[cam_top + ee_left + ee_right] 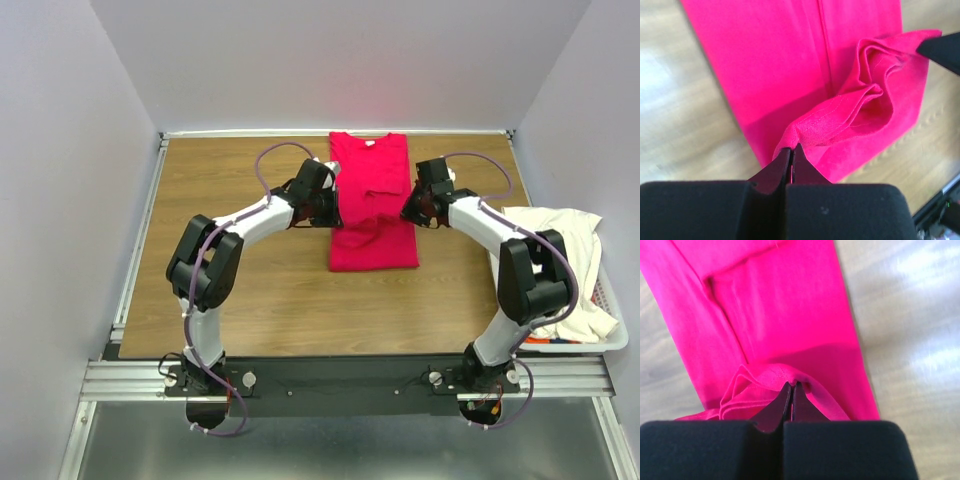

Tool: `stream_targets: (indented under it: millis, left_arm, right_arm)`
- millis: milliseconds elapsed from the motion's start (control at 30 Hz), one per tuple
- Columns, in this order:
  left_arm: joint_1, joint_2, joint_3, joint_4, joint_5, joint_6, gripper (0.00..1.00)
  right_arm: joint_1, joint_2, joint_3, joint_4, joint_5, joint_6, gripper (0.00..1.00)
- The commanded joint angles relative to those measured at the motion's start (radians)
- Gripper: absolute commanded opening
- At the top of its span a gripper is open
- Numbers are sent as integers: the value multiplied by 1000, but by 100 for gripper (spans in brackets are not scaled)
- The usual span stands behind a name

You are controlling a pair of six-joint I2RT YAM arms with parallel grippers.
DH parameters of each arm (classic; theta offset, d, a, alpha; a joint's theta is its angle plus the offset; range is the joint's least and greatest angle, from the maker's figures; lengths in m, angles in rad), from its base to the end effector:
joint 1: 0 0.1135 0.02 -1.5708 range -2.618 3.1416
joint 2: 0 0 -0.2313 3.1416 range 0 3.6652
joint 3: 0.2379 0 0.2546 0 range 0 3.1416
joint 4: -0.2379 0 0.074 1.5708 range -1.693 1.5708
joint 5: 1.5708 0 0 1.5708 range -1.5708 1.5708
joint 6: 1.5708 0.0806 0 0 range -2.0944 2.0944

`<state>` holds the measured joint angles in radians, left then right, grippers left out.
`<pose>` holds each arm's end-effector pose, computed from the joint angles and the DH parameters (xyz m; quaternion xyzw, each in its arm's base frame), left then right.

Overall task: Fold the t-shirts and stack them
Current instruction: Fold the tshirt

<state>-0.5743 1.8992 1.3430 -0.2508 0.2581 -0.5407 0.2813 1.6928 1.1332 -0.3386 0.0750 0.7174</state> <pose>0.3595 -0.2571 0.1430 0.0634 0.9193 -0.2969 0.2504 0.3724 0.1013 0.1418 0.2161 0.9183 0.1268 0.3064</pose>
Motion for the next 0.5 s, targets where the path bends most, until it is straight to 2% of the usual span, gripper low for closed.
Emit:
stream_targets:
  millis: [0, 467]
  left_arm:
    - [24, 47, 87, -22, -45, 21, 0]
    - [80, 199, 278, -53, -19, 31, 0]
  right_arm:
    - [-2, 59, 91, 42, 75, 1, 0]
    - [-62, 169, 192, 49, 40, -6, 0]
